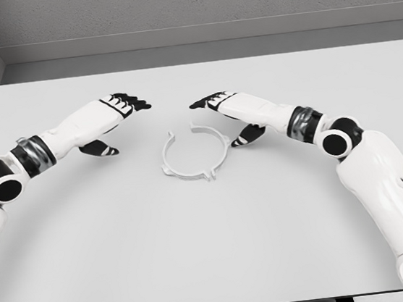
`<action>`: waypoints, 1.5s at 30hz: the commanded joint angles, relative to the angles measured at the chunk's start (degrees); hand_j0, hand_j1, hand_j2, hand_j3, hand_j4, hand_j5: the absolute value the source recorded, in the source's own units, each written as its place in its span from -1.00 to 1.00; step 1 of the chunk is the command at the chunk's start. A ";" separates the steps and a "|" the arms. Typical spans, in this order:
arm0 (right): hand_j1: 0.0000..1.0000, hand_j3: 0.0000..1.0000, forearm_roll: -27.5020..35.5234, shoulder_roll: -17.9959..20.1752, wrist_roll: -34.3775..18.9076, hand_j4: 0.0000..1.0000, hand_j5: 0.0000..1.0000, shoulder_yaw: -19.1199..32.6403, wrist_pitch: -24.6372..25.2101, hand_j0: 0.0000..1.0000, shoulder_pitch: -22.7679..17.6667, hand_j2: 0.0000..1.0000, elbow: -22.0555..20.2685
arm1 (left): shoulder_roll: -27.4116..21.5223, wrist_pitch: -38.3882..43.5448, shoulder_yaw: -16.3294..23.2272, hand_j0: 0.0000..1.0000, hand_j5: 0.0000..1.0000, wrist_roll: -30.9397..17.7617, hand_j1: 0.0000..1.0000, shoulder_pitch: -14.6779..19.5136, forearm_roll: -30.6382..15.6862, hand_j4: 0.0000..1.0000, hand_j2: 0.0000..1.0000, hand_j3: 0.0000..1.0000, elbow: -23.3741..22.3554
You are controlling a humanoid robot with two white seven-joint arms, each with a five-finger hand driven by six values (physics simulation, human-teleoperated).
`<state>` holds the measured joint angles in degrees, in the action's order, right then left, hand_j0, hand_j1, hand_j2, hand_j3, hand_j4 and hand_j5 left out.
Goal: Assemble PVC drainage pipe clamps
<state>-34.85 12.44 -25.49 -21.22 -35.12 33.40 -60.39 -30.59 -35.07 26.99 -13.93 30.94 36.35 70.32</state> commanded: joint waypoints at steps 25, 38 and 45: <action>1.00 1.00 -0.40 -2.07 -0.79 1.00 1.00 -0.76 0.12 1.00 0.18 1.00 -0.79 | -0.09 0.07 -0.36 1.00 1.00 0.04 1.00 -0.09 -0.41 1.00 1.00 1.00 0.00; 1.00 1.00 17.27 22.02 -0.62 1.00 1.00 17.09 0.12 1.00 -9.93 1.00 -28.03 | -7.21 0.07 -1.68 1.00 1.00 0.04 1.00 -0.79 -4.10 1.00 1.00 1.00 0.08; 1.00 1.00 17.18 24.39 -0.62 1.00 1.00 24.38 0.12 1.00 -17.58 1.00 -31.46 | -8.44 0.07 -4.31 1.00 1.00 0.04 1.00 -1.93 -4.10 1.00 1.00 1.00 0.00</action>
